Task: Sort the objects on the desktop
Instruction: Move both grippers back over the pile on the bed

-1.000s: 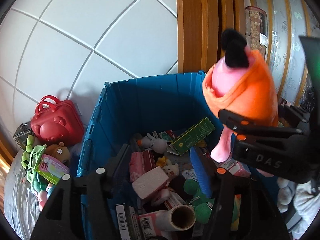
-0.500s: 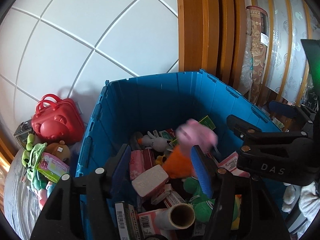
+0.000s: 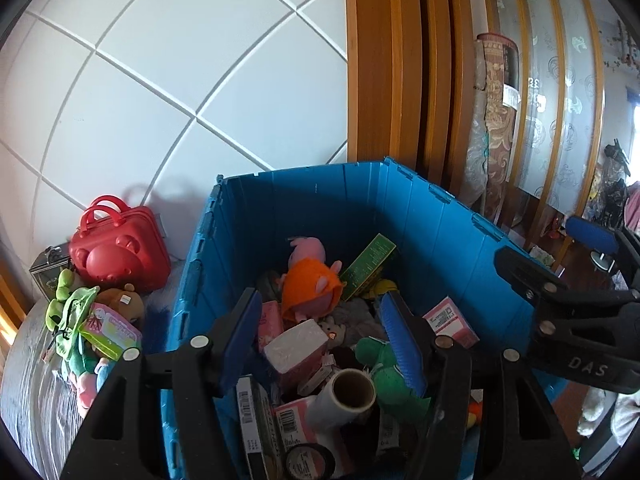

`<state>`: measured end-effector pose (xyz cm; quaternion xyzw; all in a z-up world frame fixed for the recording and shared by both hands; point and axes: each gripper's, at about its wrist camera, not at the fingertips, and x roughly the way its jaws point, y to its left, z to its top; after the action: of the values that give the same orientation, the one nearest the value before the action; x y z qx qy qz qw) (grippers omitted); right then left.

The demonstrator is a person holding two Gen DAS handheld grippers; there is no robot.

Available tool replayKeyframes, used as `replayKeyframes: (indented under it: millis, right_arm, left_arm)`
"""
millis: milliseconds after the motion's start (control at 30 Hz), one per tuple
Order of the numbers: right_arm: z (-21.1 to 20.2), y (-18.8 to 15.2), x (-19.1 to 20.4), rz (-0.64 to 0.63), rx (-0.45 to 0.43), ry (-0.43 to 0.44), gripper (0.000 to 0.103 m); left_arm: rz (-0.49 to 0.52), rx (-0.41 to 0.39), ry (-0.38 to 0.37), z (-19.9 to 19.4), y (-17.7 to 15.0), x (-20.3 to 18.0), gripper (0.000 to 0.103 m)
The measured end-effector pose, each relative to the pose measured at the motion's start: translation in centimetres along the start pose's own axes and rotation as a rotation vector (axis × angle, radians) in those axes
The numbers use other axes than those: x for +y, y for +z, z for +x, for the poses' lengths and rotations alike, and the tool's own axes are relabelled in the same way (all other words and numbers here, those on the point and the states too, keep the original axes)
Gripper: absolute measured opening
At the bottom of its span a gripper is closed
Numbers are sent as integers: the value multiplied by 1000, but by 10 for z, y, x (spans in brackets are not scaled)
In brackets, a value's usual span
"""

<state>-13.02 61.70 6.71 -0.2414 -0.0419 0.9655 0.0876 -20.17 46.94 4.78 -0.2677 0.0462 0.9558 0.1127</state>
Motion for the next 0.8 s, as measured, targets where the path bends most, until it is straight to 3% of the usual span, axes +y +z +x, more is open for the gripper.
replayKeyframes:
  millis: [67,233,433,633,800]
  right_arm:
    - [-15,-6,2,10,-22,2,103]
    - [-43,-16,11,35,-88,14,103]
    - [-66,-21,39,57,-198,56,103]
    - [-88,-18,80,90,-354,105,103]
    - [-83,-12,137,38,-344,205,103]
  left_arm:
    - [-2,-28,15,-13,-5,5,62]
    - [-38,-106,55,-41,-14,24,79]
    - [-88,-201,91,-72,-25,59,81]
    - [-144,-311,177,-98,-43,114,81]
    - [-188,-311,273,-102,-63,175,81]
